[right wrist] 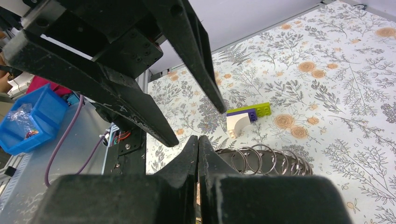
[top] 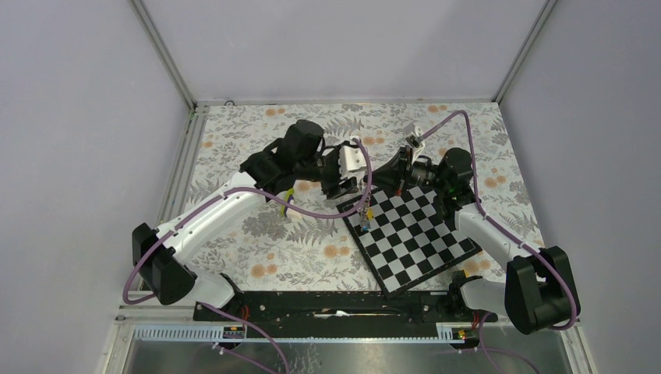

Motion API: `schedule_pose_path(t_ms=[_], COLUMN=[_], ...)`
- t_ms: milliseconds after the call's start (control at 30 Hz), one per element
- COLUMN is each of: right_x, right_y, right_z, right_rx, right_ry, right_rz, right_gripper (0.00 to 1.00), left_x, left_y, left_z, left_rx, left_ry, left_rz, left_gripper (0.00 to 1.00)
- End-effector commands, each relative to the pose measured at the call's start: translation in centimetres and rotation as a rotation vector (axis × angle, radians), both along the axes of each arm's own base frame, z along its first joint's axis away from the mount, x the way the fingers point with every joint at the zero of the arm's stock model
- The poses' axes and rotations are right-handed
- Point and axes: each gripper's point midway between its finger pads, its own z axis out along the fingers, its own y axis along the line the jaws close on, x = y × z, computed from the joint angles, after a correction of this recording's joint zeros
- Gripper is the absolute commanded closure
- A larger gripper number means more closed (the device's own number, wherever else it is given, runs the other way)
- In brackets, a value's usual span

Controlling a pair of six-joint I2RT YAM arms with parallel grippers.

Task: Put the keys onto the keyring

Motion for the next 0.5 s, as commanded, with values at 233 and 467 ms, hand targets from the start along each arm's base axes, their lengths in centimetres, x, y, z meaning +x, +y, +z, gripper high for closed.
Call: schedule_pose_path(t_ms=[233, 467], right_x=[-1.2, -1.3], right_y=[-0.3, -0.3], right_z=[2.2, 2.2], right_rx=[0.030, 0.031], right_ry=[-0.126, -0.127], right_rz=[0.034, 0.037], right_gripper=[1.00, 1.00], left_x=[-0.5, -0.4], left_y=[-1.9, -2.1], left_z=[3.0, 2.4], left_rx=[-0.159, -0.164], left_ry=[0.115, 0.151], left_rz=[-0.090, -0.113], left_gripper=[0.53, 0.59])
